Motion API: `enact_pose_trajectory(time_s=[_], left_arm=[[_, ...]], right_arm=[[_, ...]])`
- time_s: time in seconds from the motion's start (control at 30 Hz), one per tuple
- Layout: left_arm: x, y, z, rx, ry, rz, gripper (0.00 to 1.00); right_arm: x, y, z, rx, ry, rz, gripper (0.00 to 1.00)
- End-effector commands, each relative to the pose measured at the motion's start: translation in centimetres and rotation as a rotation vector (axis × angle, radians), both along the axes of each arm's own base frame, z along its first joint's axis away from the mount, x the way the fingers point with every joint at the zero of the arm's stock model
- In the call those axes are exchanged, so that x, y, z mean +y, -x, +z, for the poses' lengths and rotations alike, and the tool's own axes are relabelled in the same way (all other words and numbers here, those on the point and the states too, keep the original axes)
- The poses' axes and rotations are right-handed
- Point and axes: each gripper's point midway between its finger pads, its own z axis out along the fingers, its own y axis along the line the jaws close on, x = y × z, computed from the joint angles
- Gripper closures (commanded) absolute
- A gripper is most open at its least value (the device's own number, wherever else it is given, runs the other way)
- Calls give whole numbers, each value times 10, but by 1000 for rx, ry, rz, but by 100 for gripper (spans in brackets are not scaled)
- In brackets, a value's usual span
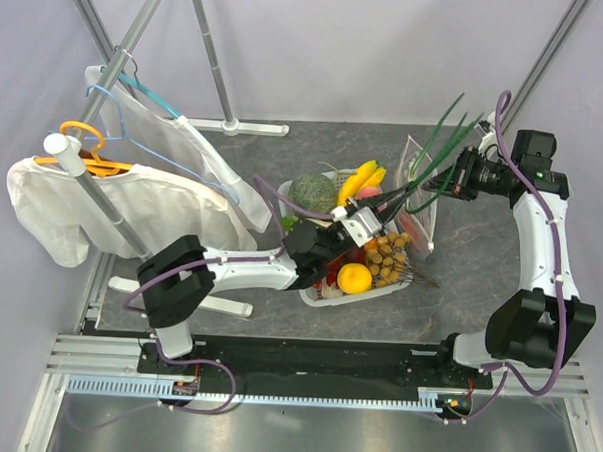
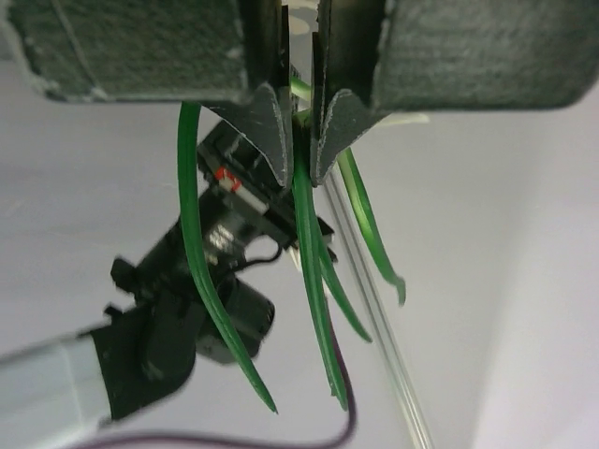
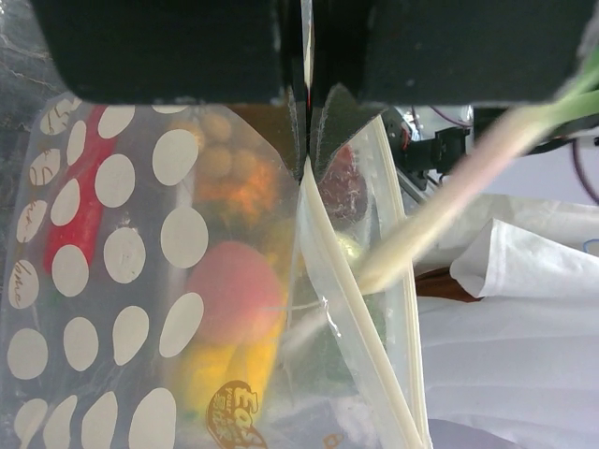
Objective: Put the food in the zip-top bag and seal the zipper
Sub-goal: Place the fake vegetable in the zipper food storage bag.
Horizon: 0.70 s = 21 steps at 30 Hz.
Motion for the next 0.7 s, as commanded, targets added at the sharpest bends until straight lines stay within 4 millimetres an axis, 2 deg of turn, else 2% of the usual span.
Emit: enact_pose_trajectory(time_s=[0.0, 0.07, 0.1, 0.23, 0.33, 0.43, 0.53, 0.6, 0.67], left_arm=[[1, 2, 4, -195, 80, 91, 95], [3, -3, 3, -221, 103, 129, 92], [-1, -8, -3, -224, 106, 136, 92], [-9, -15, -2, -231, 126, 146, 91], [-11, -14, 6, -226, 154, 132, 91], [-6, -12, 22, -219, 198, 119, 91], [-1, -16, 28, -201, 216, 140, 91], [-2, -21, 25, -200, 198, 153, 91], [-8, -25, 15, -215, 164, 168, 90]], right_arm=[[4, -1, 13, -45, -43, 39, 100], [6, -1, 14, -41, -54, 46, 100], [7, 0, 16, -44, -61, 51, 100], [7, 0, 13, -30, -69, 56, 100], [7, 0, 11, -23, -68, 56, 100], [4, 0, 7, -22, -43, 47, 100], [5, 0, 4, -15, -43, 51, 100], [6, 1, 5, -16, -47, 60, 100], [6, 1, 7, -21, -49, 63, 100]])
